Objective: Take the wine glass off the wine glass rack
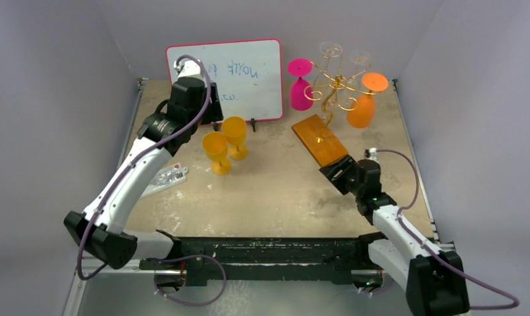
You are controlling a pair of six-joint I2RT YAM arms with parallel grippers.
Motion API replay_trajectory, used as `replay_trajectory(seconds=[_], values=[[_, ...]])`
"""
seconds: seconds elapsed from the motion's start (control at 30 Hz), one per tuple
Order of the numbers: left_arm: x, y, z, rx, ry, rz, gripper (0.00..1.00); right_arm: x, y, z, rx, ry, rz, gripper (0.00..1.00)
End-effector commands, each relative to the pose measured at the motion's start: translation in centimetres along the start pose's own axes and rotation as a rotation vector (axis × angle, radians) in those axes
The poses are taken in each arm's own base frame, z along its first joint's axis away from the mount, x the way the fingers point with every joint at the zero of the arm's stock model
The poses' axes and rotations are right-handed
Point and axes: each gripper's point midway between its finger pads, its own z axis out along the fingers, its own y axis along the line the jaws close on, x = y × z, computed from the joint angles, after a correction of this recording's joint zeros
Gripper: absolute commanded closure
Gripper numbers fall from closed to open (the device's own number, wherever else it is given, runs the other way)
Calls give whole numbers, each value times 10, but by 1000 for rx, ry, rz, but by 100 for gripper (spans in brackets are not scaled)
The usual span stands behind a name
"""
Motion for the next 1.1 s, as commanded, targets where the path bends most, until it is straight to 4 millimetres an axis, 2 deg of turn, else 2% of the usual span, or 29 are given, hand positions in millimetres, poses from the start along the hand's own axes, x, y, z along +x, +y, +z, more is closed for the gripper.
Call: replay_trajectory(seconds=[0.0,0.1,0.2,0.3,0.43,0.7,0.8,0.97,1.03,1.07], values=[[-6,15,-32,7,-61,-59,35,-21,7,-10,-237,74,157,38],[-1,26,-50,6,-86,-92,29,-57,-5,-15,-187,-16,204,34],[9,37,-62,-11,-86,-105,25,-95,-9,-26,-31,-122,169,31],[19,50,-69,-45,-87,-113,23,-124,-21,-46,134,-235,144,29],[25,67,-79,-88,-124,-126,22,-166,-12,-82,188,-429,57,29],[30,88,-90,-167,-147,-149,21,-192,6,-120,182,-563,13,27],[36,94,-93,-185,-132,-141,21,-214,25,-135,151,-637,-78,26],[50,102,-94,-210,-118,-157,19,-250,23,-149,277,-731,-123,27],[53,103,-96,-208,-118,-166,19,-262,29,-157,304,-757,-125,27],[53,103,-97,-205,-118,-169,19,-272,38,-165,292,-787,-135,27]])
